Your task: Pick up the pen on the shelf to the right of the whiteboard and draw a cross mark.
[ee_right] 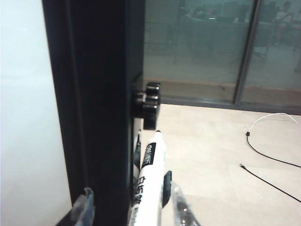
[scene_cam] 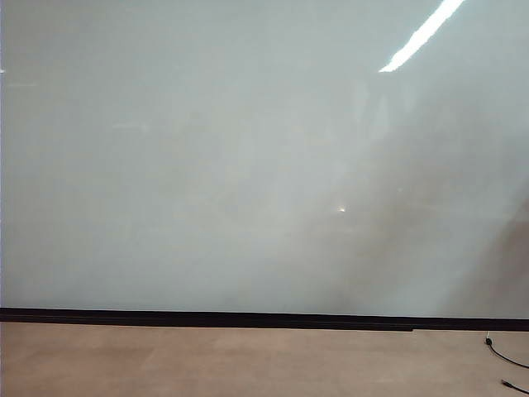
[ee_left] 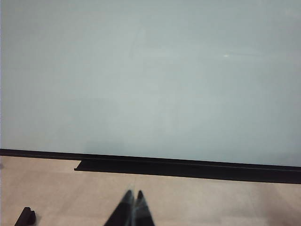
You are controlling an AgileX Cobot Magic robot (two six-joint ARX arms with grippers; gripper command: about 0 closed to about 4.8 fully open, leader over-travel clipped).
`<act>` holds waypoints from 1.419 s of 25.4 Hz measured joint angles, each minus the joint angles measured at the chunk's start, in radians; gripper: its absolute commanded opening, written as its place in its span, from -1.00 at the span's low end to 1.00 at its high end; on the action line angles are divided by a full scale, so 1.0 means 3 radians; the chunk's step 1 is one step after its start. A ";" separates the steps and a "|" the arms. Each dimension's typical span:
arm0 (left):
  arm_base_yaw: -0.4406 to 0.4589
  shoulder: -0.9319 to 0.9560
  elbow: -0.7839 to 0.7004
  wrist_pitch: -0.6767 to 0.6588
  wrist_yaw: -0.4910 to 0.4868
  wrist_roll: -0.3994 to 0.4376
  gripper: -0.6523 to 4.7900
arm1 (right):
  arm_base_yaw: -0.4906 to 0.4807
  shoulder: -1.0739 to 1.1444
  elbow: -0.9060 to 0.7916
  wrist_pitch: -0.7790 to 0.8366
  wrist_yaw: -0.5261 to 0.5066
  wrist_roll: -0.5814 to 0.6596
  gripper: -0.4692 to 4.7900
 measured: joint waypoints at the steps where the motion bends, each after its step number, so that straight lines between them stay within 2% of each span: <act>1: 0.0000 0.0000 0.0000 0.0001 0.0000 0.0000 -0.78 | 0.0000 0.0000 0.0000 -0.0001 0.0000 0.0000 -0.01; 36: 0.0000 0.0001 0.0000 0.0000 0.0000 0.0001 -0.78 | 0.0000 0.0001 0.0001 -0.0076 0.0079 0.0000 -0.07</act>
